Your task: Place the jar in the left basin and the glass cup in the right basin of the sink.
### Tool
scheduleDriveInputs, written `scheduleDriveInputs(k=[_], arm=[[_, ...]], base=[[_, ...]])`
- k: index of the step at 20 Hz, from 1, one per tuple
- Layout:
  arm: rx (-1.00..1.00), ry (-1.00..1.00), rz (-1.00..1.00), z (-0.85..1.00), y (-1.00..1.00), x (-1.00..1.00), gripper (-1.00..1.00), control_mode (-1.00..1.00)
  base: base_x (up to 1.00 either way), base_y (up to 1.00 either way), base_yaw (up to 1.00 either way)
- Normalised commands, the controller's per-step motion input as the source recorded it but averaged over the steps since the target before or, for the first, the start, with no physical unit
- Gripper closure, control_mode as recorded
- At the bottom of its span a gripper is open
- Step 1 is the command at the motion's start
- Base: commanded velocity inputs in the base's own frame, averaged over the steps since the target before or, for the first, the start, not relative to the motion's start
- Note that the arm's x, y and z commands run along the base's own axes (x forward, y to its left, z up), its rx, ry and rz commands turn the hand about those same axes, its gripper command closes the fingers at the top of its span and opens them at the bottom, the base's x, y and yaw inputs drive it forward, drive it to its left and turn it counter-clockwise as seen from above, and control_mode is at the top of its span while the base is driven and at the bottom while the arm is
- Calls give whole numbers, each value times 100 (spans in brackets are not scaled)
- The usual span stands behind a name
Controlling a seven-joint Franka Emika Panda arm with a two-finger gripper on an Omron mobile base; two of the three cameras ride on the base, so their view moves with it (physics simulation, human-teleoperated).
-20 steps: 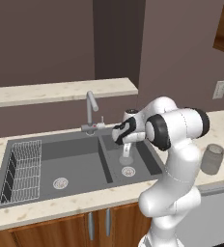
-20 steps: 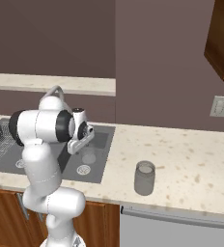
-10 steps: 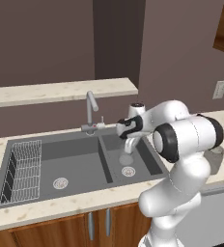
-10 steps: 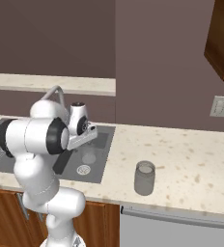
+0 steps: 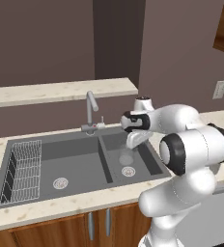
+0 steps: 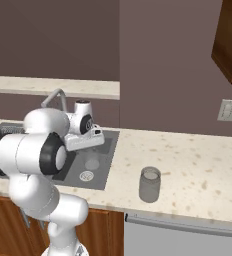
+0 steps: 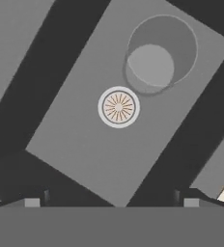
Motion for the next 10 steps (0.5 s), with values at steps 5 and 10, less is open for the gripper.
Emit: scheduleDriveInputs(k=[5, 10], arm=[[0, 4, -27, 39, -19, -32, -100, -100], [-1, 0, -25, 36, -17, -30, -100, -100]], base=[[0, 0, 0], [0, 0, 0]])
